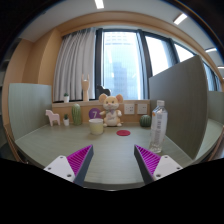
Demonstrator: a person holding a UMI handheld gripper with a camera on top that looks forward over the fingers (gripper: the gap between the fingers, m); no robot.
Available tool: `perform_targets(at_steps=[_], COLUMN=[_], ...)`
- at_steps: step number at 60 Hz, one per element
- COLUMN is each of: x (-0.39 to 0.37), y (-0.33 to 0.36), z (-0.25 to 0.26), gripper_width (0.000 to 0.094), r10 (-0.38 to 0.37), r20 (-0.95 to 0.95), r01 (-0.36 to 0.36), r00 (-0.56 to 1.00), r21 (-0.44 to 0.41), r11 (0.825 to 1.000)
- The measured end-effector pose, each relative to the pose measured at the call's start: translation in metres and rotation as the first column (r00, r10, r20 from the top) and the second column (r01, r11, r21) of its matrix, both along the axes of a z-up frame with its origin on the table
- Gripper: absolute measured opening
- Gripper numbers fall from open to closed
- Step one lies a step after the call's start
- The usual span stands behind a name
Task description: Pour water
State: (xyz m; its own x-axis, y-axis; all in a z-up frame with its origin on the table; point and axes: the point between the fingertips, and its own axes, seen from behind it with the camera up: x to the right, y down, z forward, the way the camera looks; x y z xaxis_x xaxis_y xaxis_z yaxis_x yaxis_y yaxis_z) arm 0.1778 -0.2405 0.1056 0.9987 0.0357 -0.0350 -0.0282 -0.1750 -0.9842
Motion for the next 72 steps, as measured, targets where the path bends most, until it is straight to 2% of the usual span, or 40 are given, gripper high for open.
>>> perform_targets(at_steps=[13,18,26,38,42,47,51,57,59,72], x=[0.133,0.162,0.187,0.198,0.197,0.19,0.191,0.191,0.191,0.186], y=[0.017,0.038,0.086,0.14,0.155,0.162,0.16,0.16,0.159,0.173], z=[-0.008,-0.003,0.007,0.006,0.006,0.005,0.005,0.008,0.007,0.005], gripper_width=[0.0835,0.0832,0.0831,0.0824,0.0767,0.0555,0.0508,0.0382,0.0357,0.0356], r10=[-0.174,-0.213,-0.216,-0.195,-0.179,-0.164,-0.166,-0.169,-0.171,-0.187], r20=[0.075,0.079,0.135,0.14,0.115,0.072,0.071,0.079,0.082,0.116], r01=[0.174,0.211,0.208,0.188,0.174,0.162,0.163,0.166,0.168,0.185], r00=[0.982,0.974,0.967,0.971,0.977,0.984,0.984,0.982,0.982,0.976], r21=[0.01,0.03,0.075,0.064,0.047,0.043,0.047,0.048,0.047,0.026], r11=[0.985,0.977,0.975,0.98,0.984,0.986,0.985,0.985,0.985,0.982])
